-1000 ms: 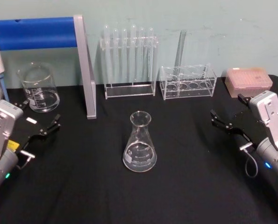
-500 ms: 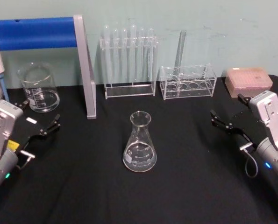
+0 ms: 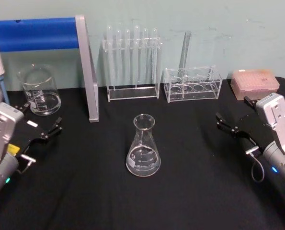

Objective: Grasp the erlenmeyer flask with one hand, shake it three times, then place it back.

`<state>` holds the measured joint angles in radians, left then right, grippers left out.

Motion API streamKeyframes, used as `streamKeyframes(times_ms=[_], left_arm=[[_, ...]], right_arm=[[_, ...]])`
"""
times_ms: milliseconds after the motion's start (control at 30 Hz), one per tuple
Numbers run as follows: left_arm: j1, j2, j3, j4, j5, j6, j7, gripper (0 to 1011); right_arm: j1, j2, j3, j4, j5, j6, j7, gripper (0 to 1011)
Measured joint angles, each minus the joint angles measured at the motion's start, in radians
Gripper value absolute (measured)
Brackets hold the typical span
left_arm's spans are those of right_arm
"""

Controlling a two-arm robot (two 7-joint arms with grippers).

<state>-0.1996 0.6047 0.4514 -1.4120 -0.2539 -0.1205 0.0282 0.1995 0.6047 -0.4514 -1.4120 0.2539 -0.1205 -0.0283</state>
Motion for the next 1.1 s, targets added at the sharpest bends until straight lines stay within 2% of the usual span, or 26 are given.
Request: streamKeyframes(times_ms=[300,600,833,933,1100], left_arm=[[0.000,0.000,0.000,0.000,0.000,0.000,0.000,1001],[0.000,0.000,0.000,0.000,0.000,0.000,0.000,1001],[0.000,0.000,0.000,0.000,0.000,0.000,0.000,1001],[0.000,0.000,0.000,0.000,0.000,0.000,0.000,1001],[0.000,0.000,0.000,0.000,0.000,0.000,0.000,1001]], right_arm=[[-0.017,-0.003,0.019,-0.017,-0.007,-0.002,0.028,1000],[-0.076,0.016,0.047,-0.083,0.010,0.002,0.071,1000],[-0.145,0.026,0.073,-0.152,0.065,-0.004,0.123,1000],[-0.176,0.020,0.083,-0.178,0.103,-0.013,0.160,1000],[-0.192,0.003,0.080,-0.189,0.144,-0.021,0.219,1000]])
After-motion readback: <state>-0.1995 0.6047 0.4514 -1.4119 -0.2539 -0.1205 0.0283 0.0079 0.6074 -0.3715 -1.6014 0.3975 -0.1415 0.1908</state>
